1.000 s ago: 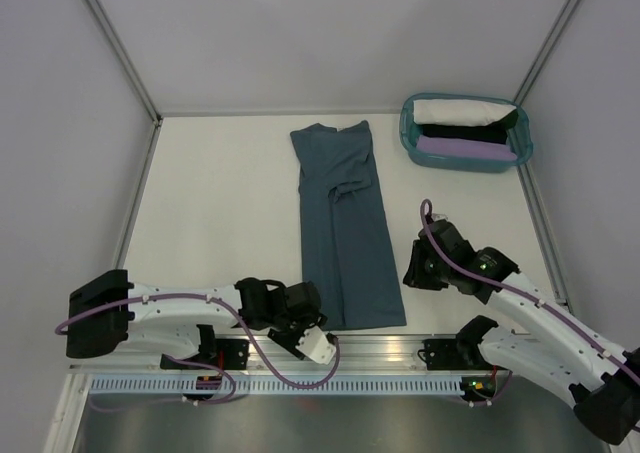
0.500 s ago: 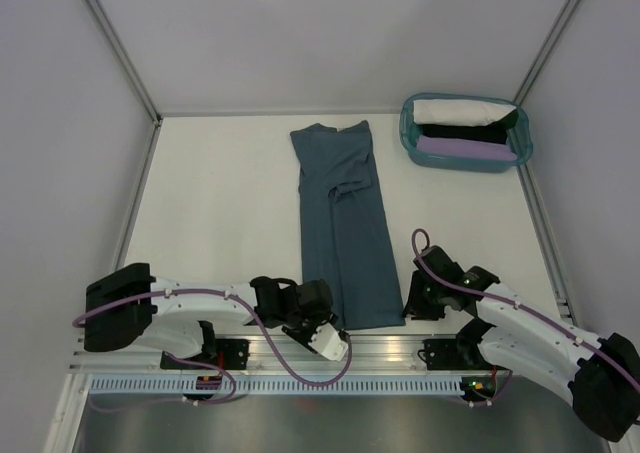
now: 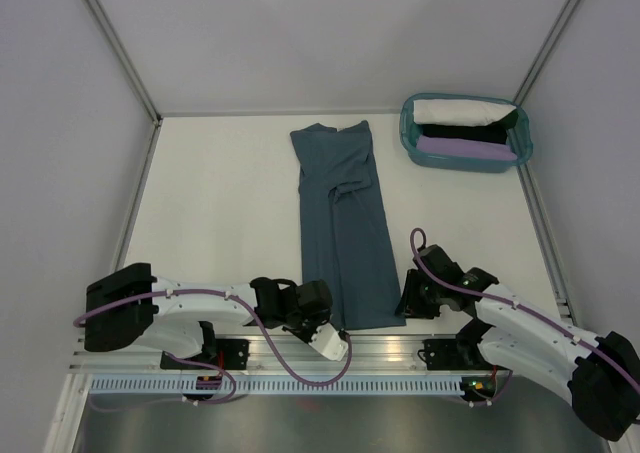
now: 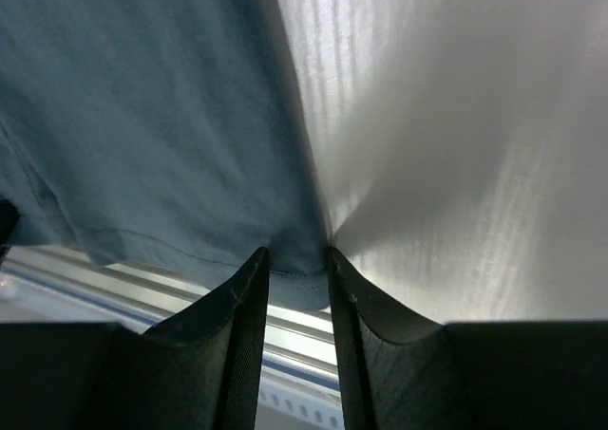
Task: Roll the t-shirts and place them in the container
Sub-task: Roll the tshirt
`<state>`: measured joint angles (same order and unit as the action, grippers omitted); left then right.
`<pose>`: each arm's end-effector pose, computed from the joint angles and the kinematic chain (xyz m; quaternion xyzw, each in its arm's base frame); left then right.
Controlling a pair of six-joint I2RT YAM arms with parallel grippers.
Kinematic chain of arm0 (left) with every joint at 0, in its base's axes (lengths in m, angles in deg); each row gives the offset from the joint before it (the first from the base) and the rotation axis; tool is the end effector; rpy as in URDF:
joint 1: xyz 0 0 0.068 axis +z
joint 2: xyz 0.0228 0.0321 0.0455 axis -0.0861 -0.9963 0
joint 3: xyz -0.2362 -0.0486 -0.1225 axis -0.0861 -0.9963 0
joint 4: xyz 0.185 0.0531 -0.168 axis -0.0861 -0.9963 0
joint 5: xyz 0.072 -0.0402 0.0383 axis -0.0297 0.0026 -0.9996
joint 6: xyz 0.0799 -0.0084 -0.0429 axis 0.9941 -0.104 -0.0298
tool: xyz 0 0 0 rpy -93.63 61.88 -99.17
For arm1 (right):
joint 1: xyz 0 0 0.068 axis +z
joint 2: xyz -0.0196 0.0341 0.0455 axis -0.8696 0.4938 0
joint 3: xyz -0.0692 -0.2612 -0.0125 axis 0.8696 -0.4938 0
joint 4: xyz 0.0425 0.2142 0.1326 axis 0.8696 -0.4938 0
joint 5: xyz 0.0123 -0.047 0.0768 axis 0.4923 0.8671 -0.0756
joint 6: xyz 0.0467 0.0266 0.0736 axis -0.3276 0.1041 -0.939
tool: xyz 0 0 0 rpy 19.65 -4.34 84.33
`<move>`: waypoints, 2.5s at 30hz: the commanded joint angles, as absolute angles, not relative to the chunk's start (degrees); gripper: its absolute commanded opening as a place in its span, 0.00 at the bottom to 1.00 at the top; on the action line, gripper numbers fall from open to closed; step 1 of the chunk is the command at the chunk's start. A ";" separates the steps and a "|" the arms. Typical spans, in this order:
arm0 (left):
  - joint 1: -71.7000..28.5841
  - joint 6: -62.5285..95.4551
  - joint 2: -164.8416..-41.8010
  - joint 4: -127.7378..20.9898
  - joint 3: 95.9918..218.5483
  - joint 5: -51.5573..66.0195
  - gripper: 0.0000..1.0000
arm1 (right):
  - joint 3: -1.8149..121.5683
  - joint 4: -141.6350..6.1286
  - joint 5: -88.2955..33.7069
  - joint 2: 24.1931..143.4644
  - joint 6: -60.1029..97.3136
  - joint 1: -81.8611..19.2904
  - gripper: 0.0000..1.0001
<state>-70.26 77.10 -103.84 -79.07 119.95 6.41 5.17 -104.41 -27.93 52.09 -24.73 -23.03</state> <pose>0.0517 -0.2365 0.1157 0.8673 0.4426 -0.1111 0.1989 0.1135 0.1014 0.1102 0.0933 0.9706 0.1964 0.1030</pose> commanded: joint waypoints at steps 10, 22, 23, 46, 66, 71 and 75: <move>-63.80 63.84 -103.15 -79.03 123.42 9.07 0.02 | 4.27 -99.14 -33.28 53.12 -25.20 -22.88 0.00; -52.19 55.82 -102.71 -82.63 127.20 19.45 0.02 | 12.44 -100.19 -38.64 61.62 -21.96 -24.28 0.00; -51.93 55.38 -102.62 -82.98 127.37 19.88 0.02 | 13.24 -100.73 -38.72 62.16 -21.26 -24.72 0.00; -45.25 51.95 -104.91 -85.63 129.58 37.20 0.02 | 17.20 -103.46 -45.58 67.26 -11.49 -34.04 0.00; -42.34 47.12 -107.10 -79.57 128.52 21.13 0.02 | 16.68 -94.58 -48.92 74.64 -11.76 -42.65 0.22; -42.34 48.25 -107.81 -77.90 128.08 19.36 0.06 | 16.59 -93.79 -48.39 74.12 -12.46 -44.68 0.30; -42.34 48.35 -108.07 -75.17 126.85 15.32 0.07 | 17.02 -95.80 -46.64 71.66 -11.85 -46.43 0.31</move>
<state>-42.65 49.01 -107.51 -79.16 127.71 19.72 15.71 -95.87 -47.86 74.06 -12.25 -45.32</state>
